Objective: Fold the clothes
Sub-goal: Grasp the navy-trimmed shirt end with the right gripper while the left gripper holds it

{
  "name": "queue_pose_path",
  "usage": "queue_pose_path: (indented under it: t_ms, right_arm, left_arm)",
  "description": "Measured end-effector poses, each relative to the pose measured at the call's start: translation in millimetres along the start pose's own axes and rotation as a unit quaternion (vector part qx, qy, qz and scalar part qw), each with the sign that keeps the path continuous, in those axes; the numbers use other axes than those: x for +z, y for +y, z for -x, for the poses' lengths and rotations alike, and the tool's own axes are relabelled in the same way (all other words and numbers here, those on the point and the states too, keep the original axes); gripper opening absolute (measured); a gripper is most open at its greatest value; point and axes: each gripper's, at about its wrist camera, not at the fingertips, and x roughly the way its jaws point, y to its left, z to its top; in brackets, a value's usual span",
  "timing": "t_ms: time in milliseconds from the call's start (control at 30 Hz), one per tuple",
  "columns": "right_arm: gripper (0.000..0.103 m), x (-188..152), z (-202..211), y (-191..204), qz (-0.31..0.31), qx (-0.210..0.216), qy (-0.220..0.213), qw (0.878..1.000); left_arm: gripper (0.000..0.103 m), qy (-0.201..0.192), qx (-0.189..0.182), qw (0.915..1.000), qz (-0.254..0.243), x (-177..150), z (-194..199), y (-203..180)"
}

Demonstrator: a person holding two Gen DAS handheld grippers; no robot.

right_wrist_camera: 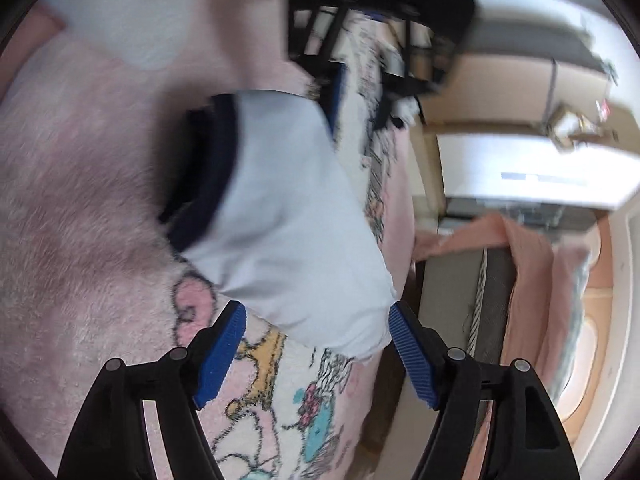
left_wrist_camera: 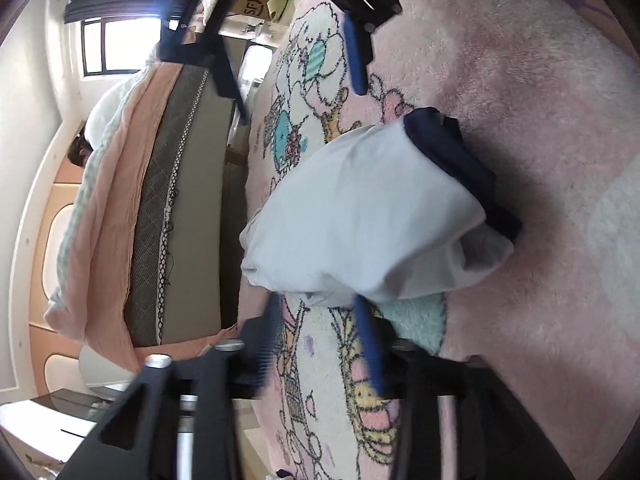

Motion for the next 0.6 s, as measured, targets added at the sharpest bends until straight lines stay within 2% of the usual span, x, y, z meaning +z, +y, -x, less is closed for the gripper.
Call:
queue_pose_path:
  t_ms: [33, 67, 100, 200, 367, 600]
  right_arm:
    - [0.074, 1, -1, 5, 0.009, 0.000, -0.001, 1.000]
    - [0.074, 2, -1, 8, 0.011, 0.004, -0.004, 1.000]
    - [0.074, 2, -1, 11, 0.013, 0.009, -0.007, 1.000]
    - [0.075, 4, -2, 18, 0.019, 0.018, -0.013, 1.000]
    - [0.075, 10, -10, 28, 0.014, 0.011, -0.009, 1.000]
    - [0.076, 15, -14, 34, 0.010, 0.027, -0.014, 0.999]
  left_arm:
    - [0.067, -0.005, -0.004, 1.0000, 0.003, 0, 3, 0]
    - [0.081, -0.011, -0.008, 0.9999, 0.009, 0, 7, -1]
    - [0.083, -0.018, -0.011, 0.9997, 0.014, 1, 11, -2]
    - [0.083, -0.024, -0.019, 0.9993, 0.020, 7, 21, -10]
    - [0.083, -0.029, -0.021, 0.9993, -0.007, 17, 17, -28]
    - [0.084, -0.019, -0.031, 0.9993, -0.005, 15, 9, -25]
